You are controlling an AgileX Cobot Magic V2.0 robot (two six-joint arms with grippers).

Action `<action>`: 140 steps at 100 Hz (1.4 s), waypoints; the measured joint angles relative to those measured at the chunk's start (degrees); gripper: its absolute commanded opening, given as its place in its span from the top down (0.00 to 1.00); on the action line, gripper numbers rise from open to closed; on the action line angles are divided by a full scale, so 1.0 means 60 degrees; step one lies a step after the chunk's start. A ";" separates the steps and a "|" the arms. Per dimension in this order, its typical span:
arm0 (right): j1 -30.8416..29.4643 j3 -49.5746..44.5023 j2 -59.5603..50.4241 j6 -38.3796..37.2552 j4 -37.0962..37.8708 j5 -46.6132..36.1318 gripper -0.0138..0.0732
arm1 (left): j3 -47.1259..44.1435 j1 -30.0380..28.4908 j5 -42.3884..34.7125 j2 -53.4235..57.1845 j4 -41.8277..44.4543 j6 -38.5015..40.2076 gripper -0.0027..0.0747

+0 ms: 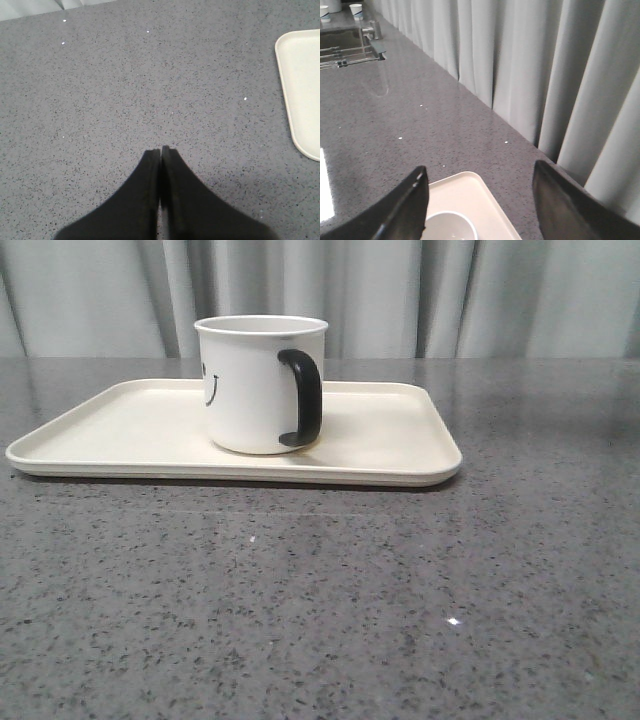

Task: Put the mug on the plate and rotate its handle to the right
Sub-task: 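Move the open right gripper above the mug on the tray, then lower the right gripper onto the mug rim and close it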

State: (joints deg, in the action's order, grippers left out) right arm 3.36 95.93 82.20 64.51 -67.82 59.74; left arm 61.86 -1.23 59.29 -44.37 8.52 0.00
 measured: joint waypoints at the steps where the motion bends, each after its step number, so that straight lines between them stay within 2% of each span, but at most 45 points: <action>1: 0.0065 0.0023 0.0033 0.0001 0.0003 0.0024 0.31 | 0.0000 0.0000 0.0000 0.0000 -0.0024 0.0000 0.99; 41: 0.1977 0.0301 0.1329 -0.0924 0.2239 -0.0191 0.31 | -0.0285 0.0000 -0.0016 0.0000 -0.0153 0.0000 0.99; 75: 0.2198 0.0301 0.2821 -0.1566 0.2985 -0.0287 0.31 | -0.0285 0.0000 -0.0016 0.0000 -0.0153 0.0000 0.99; 90: 0.2256 0.0301 0.3291 -0.1734 0.3177 -0.0227 0.39 | -0.0285 0.0000 -0.0016 0.0000 -0.0153 0.0000 0.99; 122: 0.3094 0.0301 0.3420 -0.1773 0.3741 -0.0556 0.41 | -0.0285 0.0000 -0.0016 0.0000 -0.0165 0.0000 0.99; 140: 0.3163 0.0301 0.3457 -0.1773 0.3787 -0.0895 0.41 | -0.0285 0.0000 -0.0016 0.0000 -0.0165 0.0000 0.99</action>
State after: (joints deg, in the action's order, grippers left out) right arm 22.34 97.73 102.95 53.87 -45.10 54.37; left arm 60.15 -1.23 59.19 -44.37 7.52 0.00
